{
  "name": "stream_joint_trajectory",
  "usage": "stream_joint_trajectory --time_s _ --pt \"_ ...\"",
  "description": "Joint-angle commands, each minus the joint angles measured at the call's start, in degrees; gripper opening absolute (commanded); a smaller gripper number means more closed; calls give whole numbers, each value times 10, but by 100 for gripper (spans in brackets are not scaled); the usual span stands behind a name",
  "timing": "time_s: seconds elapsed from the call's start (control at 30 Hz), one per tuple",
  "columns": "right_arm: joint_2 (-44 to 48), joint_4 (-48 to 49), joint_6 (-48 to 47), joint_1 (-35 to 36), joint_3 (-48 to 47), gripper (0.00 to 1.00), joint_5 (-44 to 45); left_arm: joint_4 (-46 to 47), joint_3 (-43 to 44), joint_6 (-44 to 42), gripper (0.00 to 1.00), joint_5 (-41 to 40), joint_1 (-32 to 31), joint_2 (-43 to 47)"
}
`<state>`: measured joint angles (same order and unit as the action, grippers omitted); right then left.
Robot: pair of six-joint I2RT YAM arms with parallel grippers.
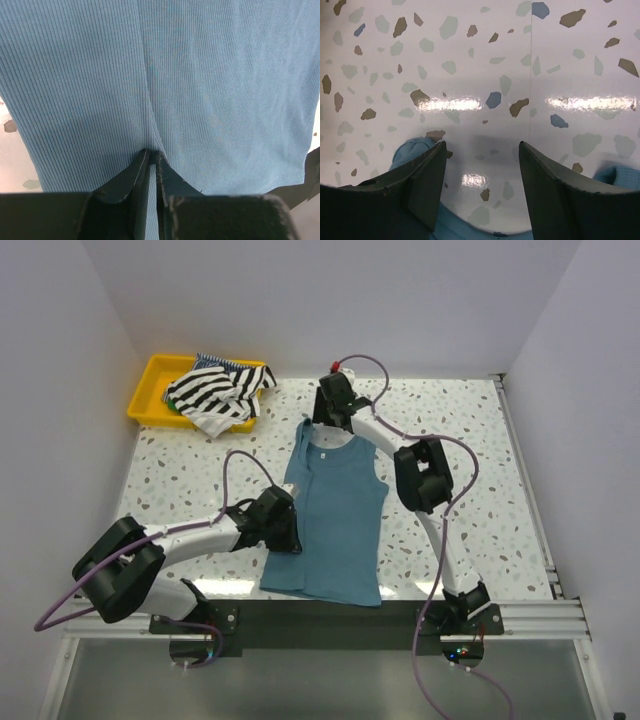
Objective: Fold and stack the tank tops
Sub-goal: Fold the tank top
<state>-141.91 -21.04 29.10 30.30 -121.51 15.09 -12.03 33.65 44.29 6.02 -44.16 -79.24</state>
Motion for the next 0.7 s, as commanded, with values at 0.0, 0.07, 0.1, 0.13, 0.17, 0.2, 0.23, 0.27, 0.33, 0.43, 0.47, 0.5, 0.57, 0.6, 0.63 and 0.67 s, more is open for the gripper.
stream_joint_trajectory --time_s 0.0,0.07,0.1,0.13,0.17,0.2,0.23,0.27,0.33,0.43,0.47,0.5,0.57,0.6,0.63,0.67 --pt "59 21 14 -19 -8 63 -29 -48 7 -26 16 -8 -3 1" --pt "94 42 28 -22 58 62 -39 -49 5 -30 17 -1 -3 10" --pt "124 55 27 -22 74 61 -51 -51 6 -30 18 0 -3 21" --pt "137 54 28 -20 87 59 -61 -52 6 -30 19 1 -3 27" --pt "154 57 25 -13 120 58 -74 -54 11 -30 20 1 -2 33" --pt "168 59 24 -9 138 57 -87 -61 15 -31 21 0 -1 43" --pt "202 58 27 1 183 57 -88 -65 20 -32 22 0 0 47" --pt "221 59 31 5 213 56 -94 -71 26 -33 23 -6 0 51" --pt "275 90 46 17 307 55 -113 -81 37 -33 25 -7 8 61" --pt "317 102 51 56 388 52 -99 -90 51 -37 26 0 23 69" --pt "319 101 53 76 399 51 -96 -91 54 -37 26 -1 26 72" --pt "320 104 56 85 408 51 -96 -98 60 -35 26 -7 33 79" --pt "304 104 61 108 416 49 -94 -108 63 -32 26 -10 50 89" --pt "296 100 62 113 412 49 -94 -113 66 -32 27 -13 57 101" --pt "285 94 63 116 401 48 -94 -119 69 -32 27 -17 64 105" --pt "278 88 62 121 395 47 -89 -126 71 -32 27 -27 72 110"
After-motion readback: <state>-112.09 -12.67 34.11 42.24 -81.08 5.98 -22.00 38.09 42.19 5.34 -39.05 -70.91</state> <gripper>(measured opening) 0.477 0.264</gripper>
